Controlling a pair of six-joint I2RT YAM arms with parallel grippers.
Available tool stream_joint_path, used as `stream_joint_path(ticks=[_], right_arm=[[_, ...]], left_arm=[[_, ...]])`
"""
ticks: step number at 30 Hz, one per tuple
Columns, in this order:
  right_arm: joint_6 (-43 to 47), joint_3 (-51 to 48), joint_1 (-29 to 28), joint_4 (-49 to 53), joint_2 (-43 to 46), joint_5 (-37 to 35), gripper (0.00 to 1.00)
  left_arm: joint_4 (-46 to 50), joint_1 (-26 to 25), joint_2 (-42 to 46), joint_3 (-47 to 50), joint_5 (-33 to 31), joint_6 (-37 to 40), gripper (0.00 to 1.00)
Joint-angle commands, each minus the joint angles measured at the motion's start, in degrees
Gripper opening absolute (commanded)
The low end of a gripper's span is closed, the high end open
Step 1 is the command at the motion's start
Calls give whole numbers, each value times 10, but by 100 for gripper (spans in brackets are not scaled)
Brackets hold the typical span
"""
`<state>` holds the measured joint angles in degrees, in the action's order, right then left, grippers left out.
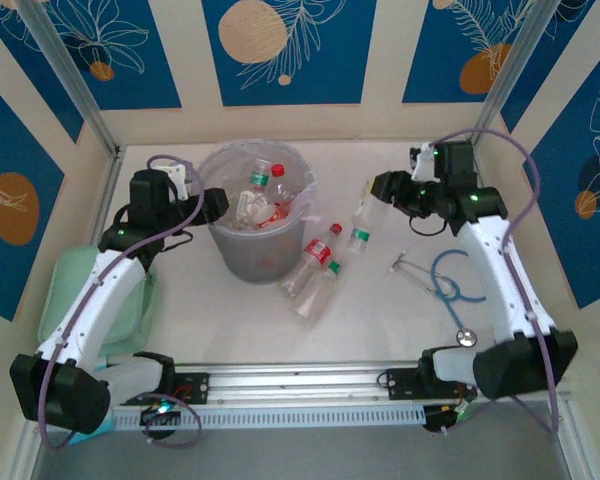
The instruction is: Put the plastic bottles in the bin
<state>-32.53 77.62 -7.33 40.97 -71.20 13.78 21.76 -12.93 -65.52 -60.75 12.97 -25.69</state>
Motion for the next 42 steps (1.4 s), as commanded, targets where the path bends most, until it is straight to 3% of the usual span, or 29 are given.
stream_joint_path(ticks=[1,5,12,18,31,33,39,42], right_arm=[[-68,24,-20,-87,39,64,28],[-79,32,-92,-196,49,11,23],[-77,52,-192,-326,-21,-69,19],[-95,88,-229,-400,-107,-84,19],[-101,208,-287,-345,-301,-104,20],[-106,218,-289,-335,-321,-104,24],[-129,247,-294,-265,-338,-54,69],[-108,255,-297,-219,-318,-75,81]], left_arm=[[-26,-11,-7,16,34,-16,77],[-55,-18,-7,37,50,-32,77],[-80,-28,-10,54,70,-41,77],[-87,-34,8,61,77,-39,78],[-84,-33,21,56,74,-38,81],[-82,-33,24,56,70,-34,81],[-61,-33,19,41,64,-20,83],[-61,-34,15,38,65,-19,83]])
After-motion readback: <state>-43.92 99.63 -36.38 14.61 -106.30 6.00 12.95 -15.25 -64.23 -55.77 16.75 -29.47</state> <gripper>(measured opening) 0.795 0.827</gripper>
